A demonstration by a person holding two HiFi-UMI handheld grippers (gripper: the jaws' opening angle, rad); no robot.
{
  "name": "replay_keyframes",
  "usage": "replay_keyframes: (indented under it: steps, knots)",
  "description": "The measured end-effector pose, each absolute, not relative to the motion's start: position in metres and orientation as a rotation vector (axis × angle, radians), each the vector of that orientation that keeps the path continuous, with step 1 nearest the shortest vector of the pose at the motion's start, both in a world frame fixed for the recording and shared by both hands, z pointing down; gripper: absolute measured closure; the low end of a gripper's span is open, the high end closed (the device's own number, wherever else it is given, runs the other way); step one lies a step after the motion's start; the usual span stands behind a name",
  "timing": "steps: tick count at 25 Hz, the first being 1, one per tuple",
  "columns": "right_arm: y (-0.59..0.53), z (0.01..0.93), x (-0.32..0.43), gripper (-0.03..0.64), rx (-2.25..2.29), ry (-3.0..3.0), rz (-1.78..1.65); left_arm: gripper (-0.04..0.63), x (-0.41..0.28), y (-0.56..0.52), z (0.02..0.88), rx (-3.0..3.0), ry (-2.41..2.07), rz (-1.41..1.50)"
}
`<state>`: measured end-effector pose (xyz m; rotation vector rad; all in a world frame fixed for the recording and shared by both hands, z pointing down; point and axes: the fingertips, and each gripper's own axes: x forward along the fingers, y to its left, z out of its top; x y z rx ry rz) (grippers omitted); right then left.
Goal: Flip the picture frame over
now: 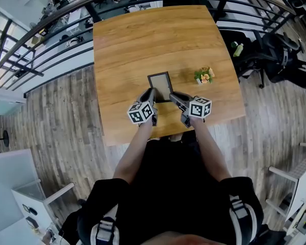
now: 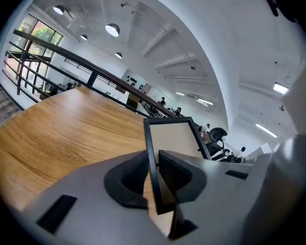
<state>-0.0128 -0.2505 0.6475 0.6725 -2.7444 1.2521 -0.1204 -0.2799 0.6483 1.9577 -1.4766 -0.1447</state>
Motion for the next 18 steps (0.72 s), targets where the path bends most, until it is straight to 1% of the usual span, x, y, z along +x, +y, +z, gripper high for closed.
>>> replay_keyframes:
  steps: [5, 9, 18]
  knots:
    - [-0.253, 0.648, -0.006, 0.541, 0.735, -2.728, 1.114, 0.528, -0.112, -0.277, 0.636, 2.018, -1.443, -0.204]
    - [-0.256, 0.649, -0.004, 0.541, 0.764, -2.705, 0.937, 0.48, -0.102, -0.28, 0.626, 2.054, -1.387, -0.248]
    - [-0.253, 0.641, -0.001, 0.541, 0.821, -2.629, 0.504, 0.425, -0.076, -0.28, 0.611, 2.062, -1.238, -0.336]
